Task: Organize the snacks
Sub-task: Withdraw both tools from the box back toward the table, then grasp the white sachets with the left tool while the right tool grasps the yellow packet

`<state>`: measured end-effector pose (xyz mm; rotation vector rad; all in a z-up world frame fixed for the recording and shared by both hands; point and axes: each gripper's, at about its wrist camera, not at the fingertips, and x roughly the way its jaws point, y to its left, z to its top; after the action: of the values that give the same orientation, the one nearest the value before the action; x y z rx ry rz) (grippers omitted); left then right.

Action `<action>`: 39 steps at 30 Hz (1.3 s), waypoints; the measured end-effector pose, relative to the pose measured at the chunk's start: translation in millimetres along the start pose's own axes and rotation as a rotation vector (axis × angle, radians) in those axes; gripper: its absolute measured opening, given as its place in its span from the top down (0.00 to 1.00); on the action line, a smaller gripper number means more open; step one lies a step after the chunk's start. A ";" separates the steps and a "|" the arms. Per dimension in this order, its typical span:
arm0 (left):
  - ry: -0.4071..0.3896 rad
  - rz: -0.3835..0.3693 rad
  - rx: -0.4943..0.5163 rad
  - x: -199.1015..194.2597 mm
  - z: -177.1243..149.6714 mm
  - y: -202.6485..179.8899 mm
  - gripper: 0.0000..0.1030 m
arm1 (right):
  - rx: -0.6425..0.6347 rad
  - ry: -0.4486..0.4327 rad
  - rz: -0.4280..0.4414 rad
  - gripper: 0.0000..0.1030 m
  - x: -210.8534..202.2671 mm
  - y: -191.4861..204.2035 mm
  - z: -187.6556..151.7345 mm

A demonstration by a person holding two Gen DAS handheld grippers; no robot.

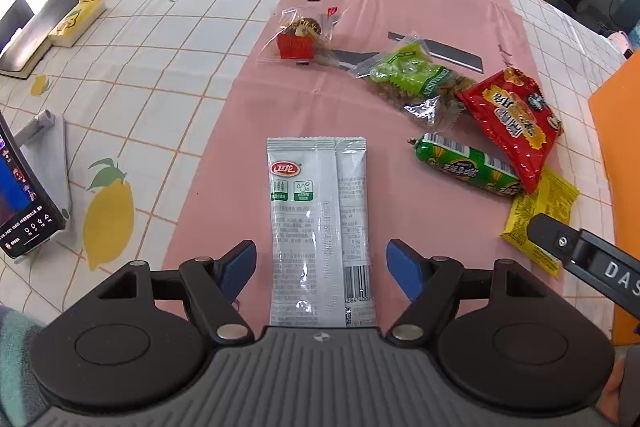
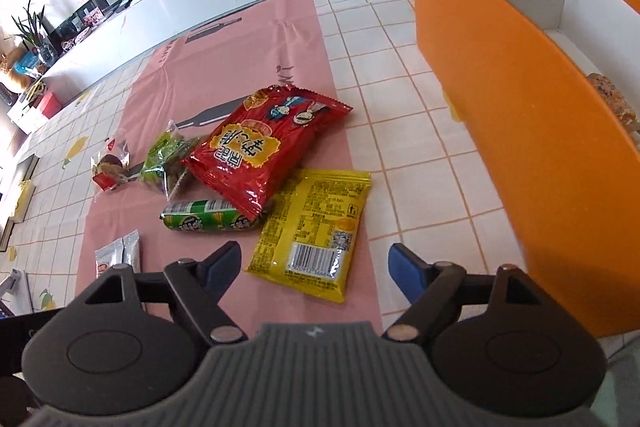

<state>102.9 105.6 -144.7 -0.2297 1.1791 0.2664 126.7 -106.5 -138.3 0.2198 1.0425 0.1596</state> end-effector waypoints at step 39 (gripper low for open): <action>-0.067 -0.074 0.055 -0.9 -10.9 -12.1 0.47 | -0.214 0.012 -0.107 0.48 3.8 9.6 -21.5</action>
<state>97.0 90.7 -147.4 -0.2144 1.1075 0.1750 109.6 -94.1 -149.5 -0.0304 1.0386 0.1744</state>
